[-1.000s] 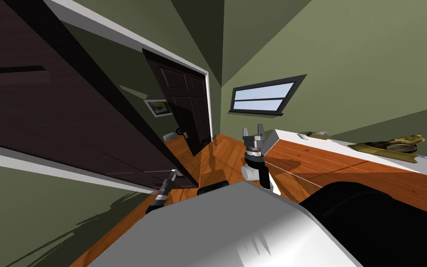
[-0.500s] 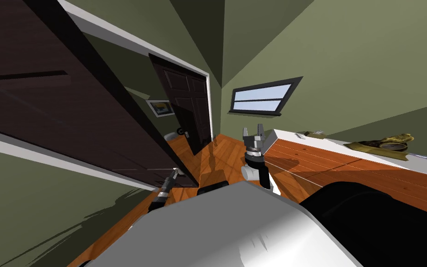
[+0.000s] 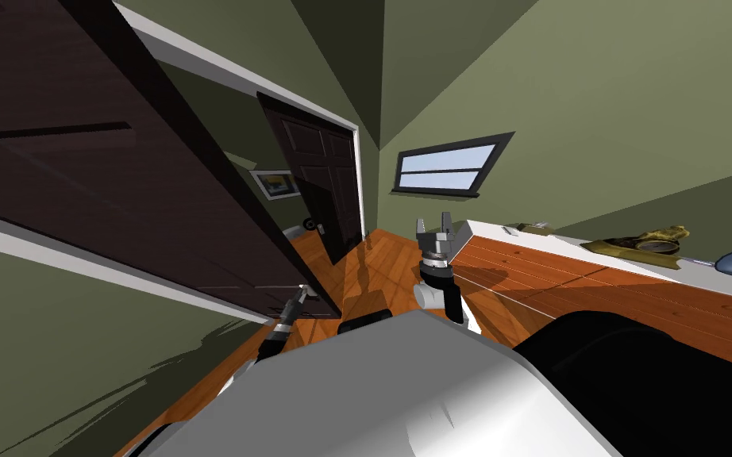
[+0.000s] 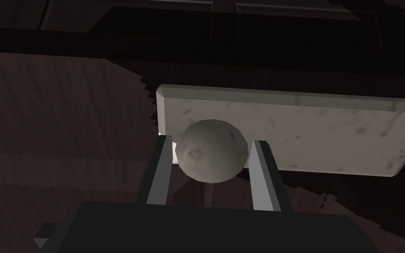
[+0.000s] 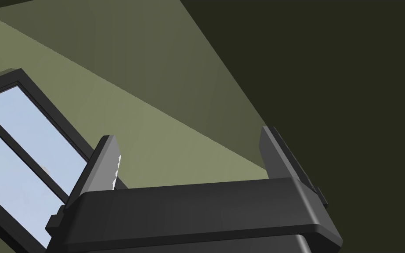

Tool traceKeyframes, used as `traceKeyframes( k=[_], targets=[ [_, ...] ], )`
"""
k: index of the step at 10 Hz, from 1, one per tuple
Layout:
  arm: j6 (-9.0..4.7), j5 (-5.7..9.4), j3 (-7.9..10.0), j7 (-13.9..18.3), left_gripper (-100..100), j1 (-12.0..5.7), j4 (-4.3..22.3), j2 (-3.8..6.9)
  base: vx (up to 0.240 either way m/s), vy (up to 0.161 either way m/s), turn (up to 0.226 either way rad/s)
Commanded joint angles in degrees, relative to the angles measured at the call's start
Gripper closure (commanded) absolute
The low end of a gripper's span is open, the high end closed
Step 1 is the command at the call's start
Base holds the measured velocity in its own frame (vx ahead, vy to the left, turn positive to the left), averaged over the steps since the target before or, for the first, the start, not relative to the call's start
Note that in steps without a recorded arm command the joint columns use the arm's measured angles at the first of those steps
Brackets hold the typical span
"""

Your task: Pull the door open

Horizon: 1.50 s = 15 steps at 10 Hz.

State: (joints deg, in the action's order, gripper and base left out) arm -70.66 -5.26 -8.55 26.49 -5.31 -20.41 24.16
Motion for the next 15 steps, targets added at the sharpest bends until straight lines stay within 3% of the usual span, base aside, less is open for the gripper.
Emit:
traceKeyframes(
  k=[1,2,4,6,8,12,13,14,15],
  targets=[
    [-0.17,-0.69,-0.49,0.15,100,-1.63,1.62,-0.52,-0.092,0.054,-0.012],
    [-0.17,-0.69,-0.49,0.15,100,-1.63,0.80,-0.52,-0.097,0.061,-0.025],
    [-0.17,-0.69,-0.49,0.15,100,-1.63,1.62,-0.52,-0.030,0.003,0.001],
    [-0.60,-1.52,-0.91,0.44,100,-4.86,4.82,-0.96,-0.125,0.061,-0.008],
    [-0.70,-1.73,-1.02,0.51,100,-5.66,5.62,-1.07,-0.088,0.056,-0.013],
    [-0.18,-1.77,-1.07,0.54,100,-5.30,5.18,-1.06,-0.012,0.009,0.002],
    [-1.90,-1.69,-1.01,0.86,100,-4.35,5.72,-0.38,-0.096,0.030,-0.215],
    [-1.90,-1.69,-1.01,0.86,100,-4.35,6.76,-0.38,-0.109,0.056,-0.140],
    [-3.77,-1.69,-1.01,0.86,100,-7.47,13.55,-0.38,-0.042,0.026,-0.039]
  ],
)
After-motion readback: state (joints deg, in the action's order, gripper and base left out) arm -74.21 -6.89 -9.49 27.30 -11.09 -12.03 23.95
